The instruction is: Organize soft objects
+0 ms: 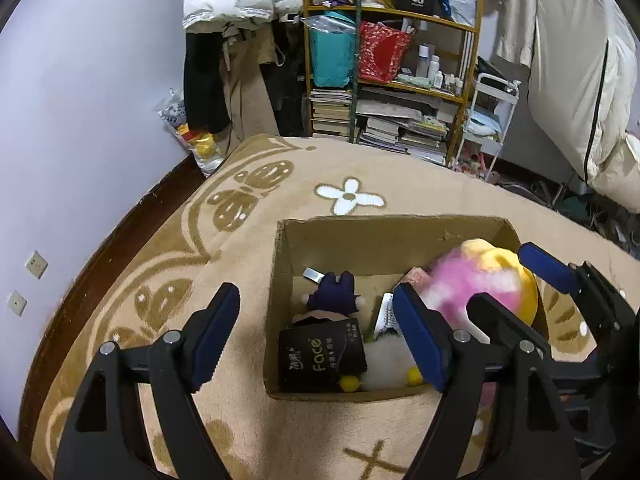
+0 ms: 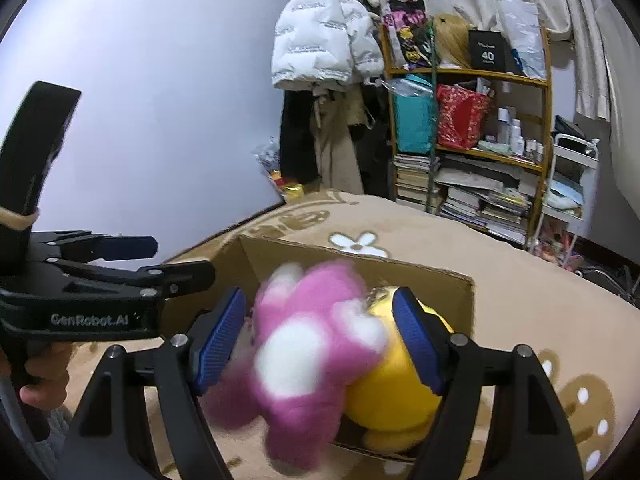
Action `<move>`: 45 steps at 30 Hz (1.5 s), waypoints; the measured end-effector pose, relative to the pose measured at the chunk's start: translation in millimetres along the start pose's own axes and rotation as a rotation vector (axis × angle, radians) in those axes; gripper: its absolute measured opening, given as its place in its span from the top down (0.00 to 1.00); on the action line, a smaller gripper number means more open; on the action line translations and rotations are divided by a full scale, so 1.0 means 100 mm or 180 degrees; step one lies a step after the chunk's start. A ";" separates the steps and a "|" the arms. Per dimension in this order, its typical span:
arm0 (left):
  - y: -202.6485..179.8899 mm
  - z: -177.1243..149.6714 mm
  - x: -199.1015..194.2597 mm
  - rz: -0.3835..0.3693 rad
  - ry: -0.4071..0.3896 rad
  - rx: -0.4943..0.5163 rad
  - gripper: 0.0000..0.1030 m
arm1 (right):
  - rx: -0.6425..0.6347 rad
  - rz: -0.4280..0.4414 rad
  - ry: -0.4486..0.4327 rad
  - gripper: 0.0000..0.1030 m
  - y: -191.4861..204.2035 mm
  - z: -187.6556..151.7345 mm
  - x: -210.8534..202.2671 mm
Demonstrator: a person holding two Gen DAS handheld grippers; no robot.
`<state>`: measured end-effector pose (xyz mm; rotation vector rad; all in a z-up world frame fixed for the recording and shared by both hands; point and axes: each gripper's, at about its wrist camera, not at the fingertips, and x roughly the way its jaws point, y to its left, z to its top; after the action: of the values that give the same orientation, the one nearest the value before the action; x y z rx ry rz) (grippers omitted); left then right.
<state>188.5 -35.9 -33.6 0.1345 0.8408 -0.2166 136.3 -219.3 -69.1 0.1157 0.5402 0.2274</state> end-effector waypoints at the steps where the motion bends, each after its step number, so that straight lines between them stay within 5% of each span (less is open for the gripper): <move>1: 0.03 0.00 -0.01 0.0013 0.0001 -0.0023 0.24 | -0.0018 -0.0002 -0.0002 0.23 0.01 0.00 0.00; 14: 0.18 -0.07 -0.22 0.0138 -0.0028 -0.0123 0.22 | 0.0176 -0.0094 0.0065 0.12 -0.06 0.03 -0.23; 22: 0.13 -0.18 -0.64 0.0247 -0.0195 -0.0114 0.15 | 0.0201 -0.0229 0.0035 0.01 -0.05 0.06 -0.67; 23: 0.13 -0.20 -0.69 0.0261 -0.0211 -0.0123 0.08 | 0.0194 -0.0257 0.0024 0.00 -0.04 0.07 -0.73; 45: -0.06 -0.88 -1.97 0.0405 -0.0981 -0.0024 0.01 | 0.0103 -0.0431 -0.0381 0.00 0.17 -0.15 -1.93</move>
<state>-4.1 2.9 55.6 0.1429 0.5242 -0.1107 -35.4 -249.8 17.1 0.1229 0.4309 0.0791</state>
